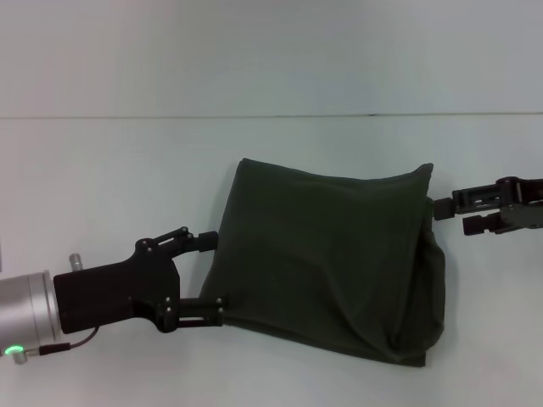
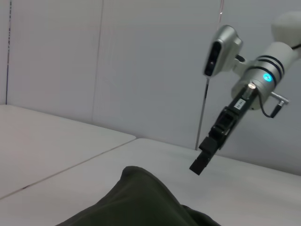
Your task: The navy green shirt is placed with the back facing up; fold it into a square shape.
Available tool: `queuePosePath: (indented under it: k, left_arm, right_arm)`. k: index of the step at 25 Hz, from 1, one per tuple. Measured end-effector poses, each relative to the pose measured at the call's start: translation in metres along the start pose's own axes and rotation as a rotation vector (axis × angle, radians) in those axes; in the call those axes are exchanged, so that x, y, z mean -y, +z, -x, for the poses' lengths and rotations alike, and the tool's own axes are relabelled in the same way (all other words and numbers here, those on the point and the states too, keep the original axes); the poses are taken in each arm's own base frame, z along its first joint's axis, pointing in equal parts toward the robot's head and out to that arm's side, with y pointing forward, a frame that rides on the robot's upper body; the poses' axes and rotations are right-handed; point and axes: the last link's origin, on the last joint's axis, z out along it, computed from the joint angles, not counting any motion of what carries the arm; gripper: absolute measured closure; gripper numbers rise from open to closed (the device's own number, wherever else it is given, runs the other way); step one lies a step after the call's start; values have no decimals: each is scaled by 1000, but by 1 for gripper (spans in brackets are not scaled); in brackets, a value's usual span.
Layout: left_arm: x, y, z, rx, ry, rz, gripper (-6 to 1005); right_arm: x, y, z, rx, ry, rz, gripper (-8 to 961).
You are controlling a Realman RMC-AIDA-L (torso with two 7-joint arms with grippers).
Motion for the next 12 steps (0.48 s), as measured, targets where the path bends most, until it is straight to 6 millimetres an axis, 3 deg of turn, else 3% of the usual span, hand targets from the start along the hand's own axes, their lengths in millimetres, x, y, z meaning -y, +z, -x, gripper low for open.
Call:
queuePosePath:
  k: [12]
  left_arm:
    - [-4, -1, 3, -2, -14, 12, 53]
  right_arm:
    - [-4, 24, 4, -61, -29, -88, 39]
